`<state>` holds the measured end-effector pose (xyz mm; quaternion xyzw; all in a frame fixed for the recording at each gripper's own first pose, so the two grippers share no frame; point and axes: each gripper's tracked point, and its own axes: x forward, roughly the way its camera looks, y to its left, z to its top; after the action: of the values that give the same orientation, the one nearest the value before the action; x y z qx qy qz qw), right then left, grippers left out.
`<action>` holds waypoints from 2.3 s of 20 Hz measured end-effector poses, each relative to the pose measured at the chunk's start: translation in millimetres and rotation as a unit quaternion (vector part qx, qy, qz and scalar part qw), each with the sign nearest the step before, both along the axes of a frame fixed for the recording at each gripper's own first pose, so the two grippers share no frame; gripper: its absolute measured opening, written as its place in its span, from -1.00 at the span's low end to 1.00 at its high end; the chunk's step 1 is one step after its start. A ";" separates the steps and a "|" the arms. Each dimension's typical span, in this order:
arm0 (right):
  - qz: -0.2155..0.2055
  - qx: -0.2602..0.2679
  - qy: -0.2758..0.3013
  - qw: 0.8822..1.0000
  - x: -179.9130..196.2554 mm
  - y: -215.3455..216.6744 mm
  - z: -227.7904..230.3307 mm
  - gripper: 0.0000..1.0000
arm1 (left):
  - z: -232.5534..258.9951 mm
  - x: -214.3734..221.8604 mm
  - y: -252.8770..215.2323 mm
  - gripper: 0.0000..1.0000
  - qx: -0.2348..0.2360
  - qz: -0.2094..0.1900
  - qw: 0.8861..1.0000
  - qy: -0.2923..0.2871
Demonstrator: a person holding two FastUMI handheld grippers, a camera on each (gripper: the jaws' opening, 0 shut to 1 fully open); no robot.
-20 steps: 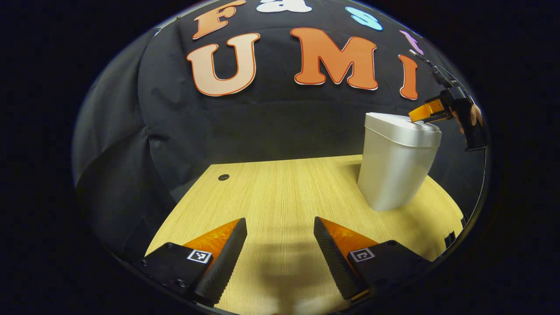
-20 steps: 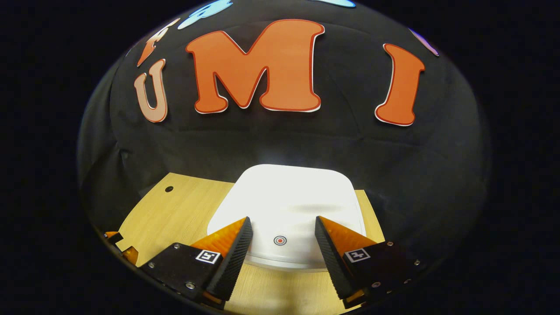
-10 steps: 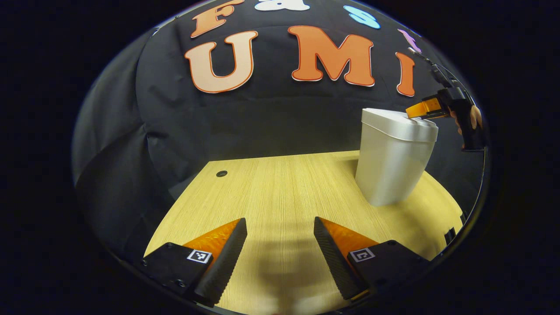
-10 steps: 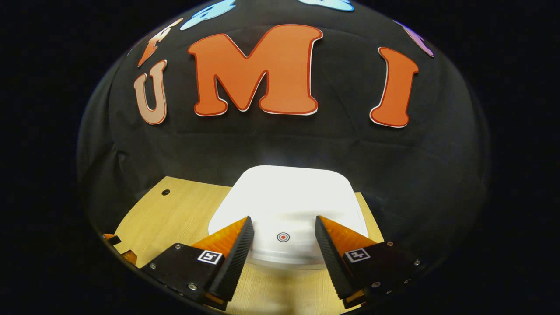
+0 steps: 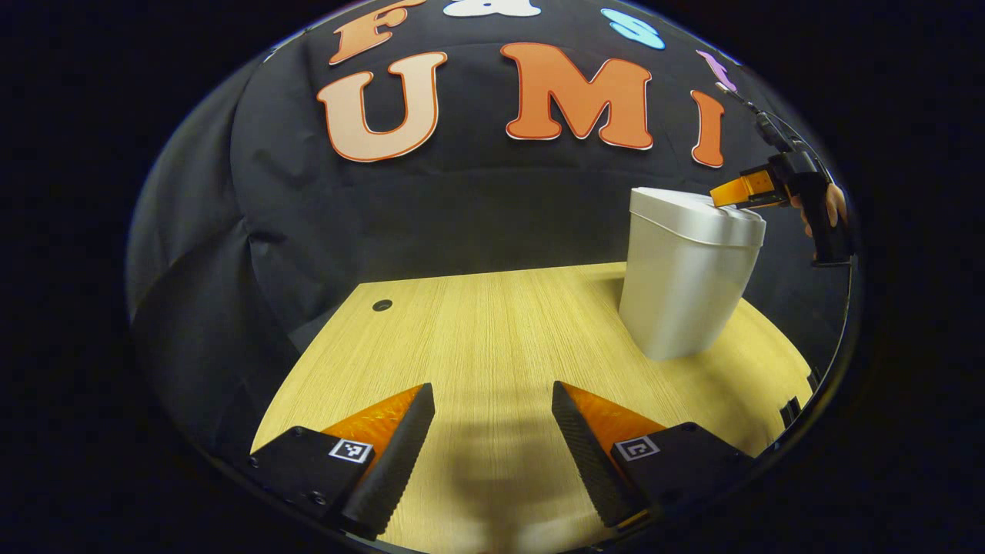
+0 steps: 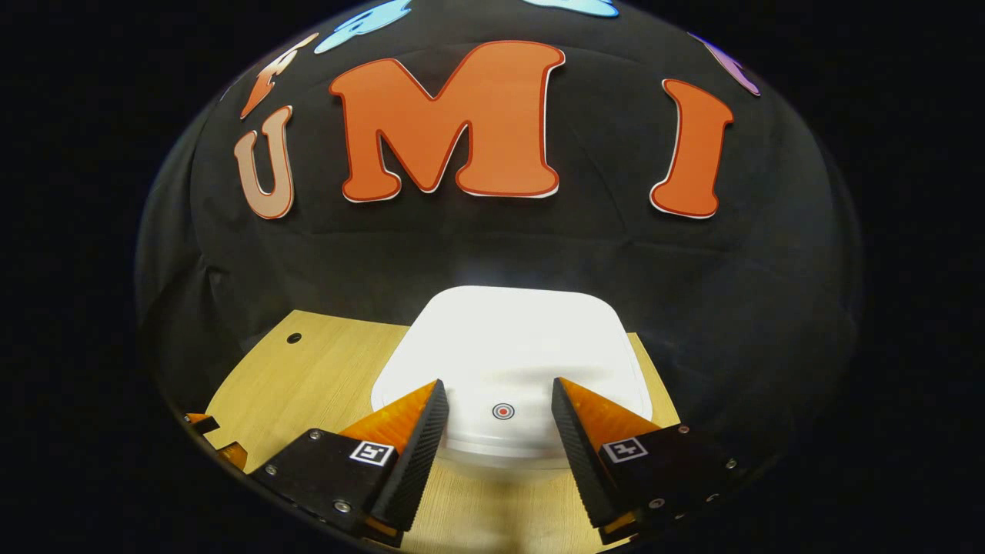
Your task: Press the lid of the desktop garbage bin to open it, pick up the crumpled paper on the desktop and throw it into the bin, then pick up the pop can on the desktop and drop it into the bin, and finally close the garbage bin lid.
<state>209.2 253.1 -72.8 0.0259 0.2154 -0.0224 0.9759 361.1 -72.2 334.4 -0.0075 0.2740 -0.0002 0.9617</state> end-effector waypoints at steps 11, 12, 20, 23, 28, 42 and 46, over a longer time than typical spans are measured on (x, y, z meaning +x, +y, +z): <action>-0.004 -0.007 -0.024 1.000 -9.1 2.5 3.9 0.64 | 11.7 18.6 5.9 0.96 -0.002 -0.005 1.000 -0.019; -0.007 -0.006 -0.026 1.000 -10.7 2.9 4.0 0.65 | 13.9 21.4 5.7 0.97 0.000 -0.008 1.000 -0.023; 0.000 -0.024 -0.028 0.999 -32.2 9.9 0.3 0.60 | 53.8 54.6 -4.1 0.99 0.023 -0.046 0.996 -0.077; 0.002 -0.020 -0.031 0.999 -47.7 16.4 -3.0 0.72 | 71.5 63.7 -7.9 1.00 0.023 -0.052 0.993 -0.100; 0.010 -0.013 -0.044 0.999 -65.8 30.6 -3.2 0.80 | 93.1 71.7 -13.3 1.00 0.021 -0.052 0.990 -0.126; 0.045 -0.016 -0.082 0.996 -81.7 62.3 3.2 0.93 | 159.2 84.0 -9.6 0.99 0.009 -0.052 0.977 -0.205; 0.046 -0.018 -0.103 0.993 -80.9 66.5 10.9 0.94 | 169.9 80.6 -7.5 0.99 0.001 -0.044 0.972 -0.229</action>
<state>128.2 319.5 -61.9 0.0006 0.1143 0.0219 0.9932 441.8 -79.7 504.3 0.0059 0.0466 -0.0437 0.9979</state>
